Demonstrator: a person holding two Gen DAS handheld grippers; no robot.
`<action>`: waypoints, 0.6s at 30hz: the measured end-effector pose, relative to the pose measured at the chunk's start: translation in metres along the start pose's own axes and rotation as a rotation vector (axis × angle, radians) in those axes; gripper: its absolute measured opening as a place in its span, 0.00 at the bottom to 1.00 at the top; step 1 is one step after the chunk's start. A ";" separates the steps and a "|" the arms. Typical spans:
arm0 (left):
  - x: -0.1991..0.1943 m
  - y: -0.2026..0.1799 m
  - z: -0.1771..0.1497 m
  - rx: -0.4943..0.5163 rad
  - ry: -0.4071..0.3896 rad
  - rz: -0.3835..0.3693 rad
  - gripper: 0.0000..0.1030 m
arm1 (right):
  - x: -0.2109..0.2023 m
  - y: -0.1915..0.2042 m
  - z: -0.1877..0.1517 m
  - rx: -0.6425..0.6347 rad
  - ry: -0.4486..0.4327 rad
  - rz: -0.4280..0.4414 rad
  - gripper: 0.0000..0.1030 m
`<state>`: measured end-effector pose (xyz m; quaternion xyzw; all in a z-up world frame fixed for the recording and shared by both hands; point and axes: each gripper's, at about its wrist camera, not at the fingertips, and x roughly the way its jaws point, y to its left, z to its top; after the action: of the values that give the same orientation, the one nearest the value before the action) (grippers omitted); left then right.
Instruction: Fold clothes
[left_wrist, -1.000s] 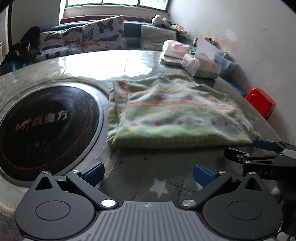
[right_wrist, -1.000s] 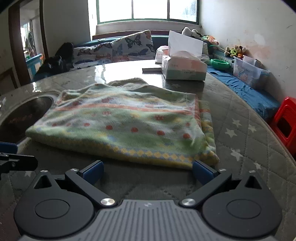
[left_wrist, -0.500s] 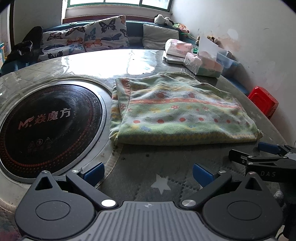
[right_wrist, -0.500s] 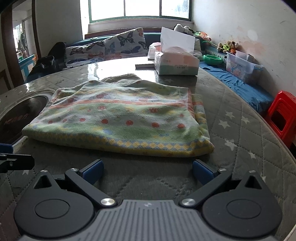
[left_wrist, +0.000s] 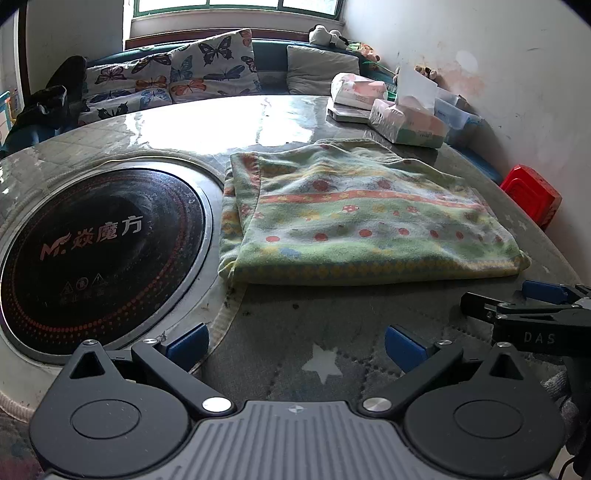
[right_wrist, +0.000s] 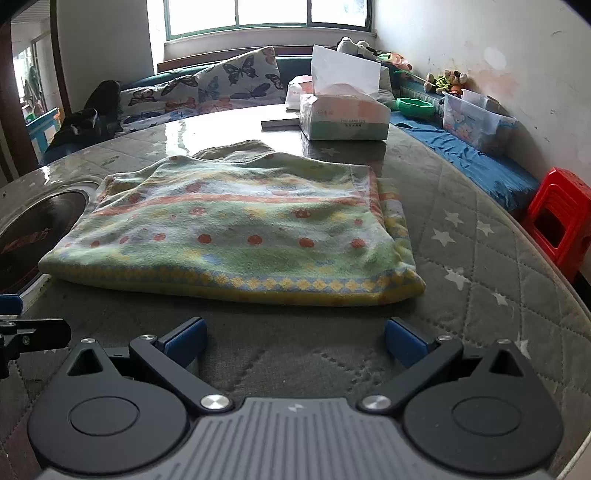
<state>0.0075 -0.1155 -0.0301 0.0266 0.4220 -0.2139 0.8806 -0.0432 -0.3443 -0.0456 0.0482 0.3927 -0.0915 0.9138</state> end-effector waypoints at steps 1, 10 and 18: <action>0.000 -0.001 0.000 0.001 0.001 0.002 1.00 | 0.000 0.000 0.000 0.000 0.002 -0.001 1.00; 0.001 -0.002 0.001 0.001 0.007 0.013 1.00 | 0.001 0.000 -0.001 0.001 -0.002 -0.006 1.00; 0.001 -0.003 0.001 0.000 0.010 0.020 1.00 | 0.000 0.001 -0.002 0.004 -0.007 -0.009 1.00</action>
<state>0.0081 -0.1190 -0.0301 0.0318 0.4259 -0.2050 0.8807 -0.0443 -0.3434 -0.0468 0.0480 0.3897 -0.0963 0.9146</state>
